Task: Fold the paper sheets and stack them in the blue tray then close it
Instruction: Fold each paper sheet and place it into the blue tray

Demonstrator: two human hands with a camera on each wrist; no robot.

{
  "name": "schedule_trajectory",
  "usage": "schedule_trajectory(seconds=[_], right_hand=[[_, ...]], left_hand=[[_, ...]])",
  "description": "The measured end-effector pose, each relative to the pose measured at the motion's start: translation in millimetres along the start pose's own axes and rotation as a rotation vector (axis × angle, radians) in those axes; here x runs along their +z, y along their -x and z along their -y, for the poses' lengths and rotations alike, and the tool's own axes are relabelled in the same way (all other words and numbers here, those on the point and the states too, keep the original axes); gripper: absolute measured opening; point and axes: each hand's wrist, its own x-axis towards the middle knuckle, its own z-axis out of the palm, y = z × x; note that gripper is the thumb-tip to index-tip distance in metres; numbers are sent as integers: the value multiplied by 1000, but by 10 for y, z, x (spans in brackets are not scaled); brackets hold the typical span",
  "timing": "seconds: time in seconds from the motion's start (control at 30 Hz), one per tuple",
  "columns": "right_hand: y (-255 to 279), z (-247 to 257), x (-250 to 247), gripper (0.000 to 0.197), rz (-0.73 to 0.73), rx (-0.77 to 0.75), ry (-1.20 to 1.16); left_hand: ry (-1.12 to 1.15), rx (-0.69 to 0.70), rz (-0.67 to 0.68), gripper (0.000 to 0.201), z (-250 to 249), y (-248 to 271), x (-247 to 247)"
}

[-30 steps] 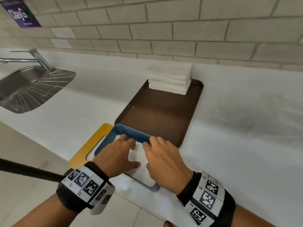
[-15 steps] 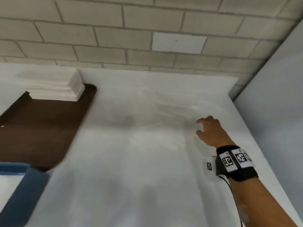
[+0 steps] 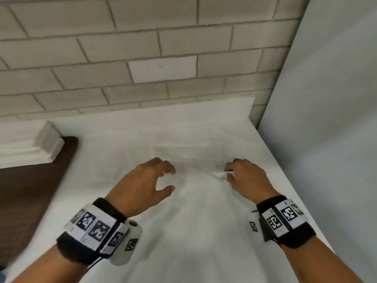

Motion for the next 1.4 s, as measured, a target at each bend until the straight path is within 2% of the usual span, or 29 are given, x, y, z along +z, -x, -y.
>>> schedule_trajectory(seconds=[0.07, 0.1, 0.13, 0.2, 0.27, 0.33, 0.43, 0.5, 0.57, 0.63, 0.73, 0.87, 0.93, 1.0, 1.1, 1.17, 1.2, 1.3, 1.4], right_hand=[[121, 61, -253, 16, 67, -95, -140], [149, 74, -389, 13, 136, -139, -251], [144, 81, -526, 11, 204, -175, -367], [-1, 39, -726, 16, 271, -179, -520], [-336, -116, -738, 28, 217, -48, -515], [-760, -359, -564, 34, 130, 126, -372], [-1158, -681, -188, 60, 257, 311, -52], [-1244, -789, -15, 71, 283, 356, 23], [-1248, -823, 45, 66, 266, 365, 5], [-1200, -830, 27, 51, 283, 373, -22], [-994, -791, -157, 28, 231, 406, -158], [-363, -409, -472, 8, 64, 380, -780], [-27, -105, -475, 4, 81, 315, -995], [185, 138, -330, 5, 90, 277, -1044], [317, 399, -93, 12, 52, 289, -1008], [379, 564, -30, 17, 13, 296, -1025], [415, 646, -19, 19, -6, 286, -1046], [486, 855, -10, 28, -26, 209, -1018], [491, 988, -7, 41, 9, 151, -945]], left_hand=[[13, 174, 23, 57, -250, -330, 389], [55, 225, -50, 62, -324, -436, 370], [77, 207, -40, 59, -319, -554, 388], [213, 147, 71, 38, -514, -700, 477], [396, 25, 79, 28, -507, -810, 562], [648, -137, 70, 28, -407, -791, 606], [1105, -401, 120, 28, -311, -607, 689], [1247, -487, 137, 27, -239, -511, 688], [1350, -544, 135, 26, -164, -468, 681], [1434, -568, 117, 26, -124, -463, 688], [1515, -602, 90, 26, -176, -498, 718], [1586, -607, 97, 32, -355, -509, 838], [1646, -578, 70, 37, -459, -486, 855], [1726, -532, -9, 45, -538, -439, 833], [1926, -419, -126, 69, -552, -320, 750], [1944, -355, -177, 75, -503, -221, 694], [1907, -345, -202, 69, -474, -172, 681], [1711, -392, -302, 33, -344, -58, 696], [1583, -453, -350, 22, -191, 56, 680]])
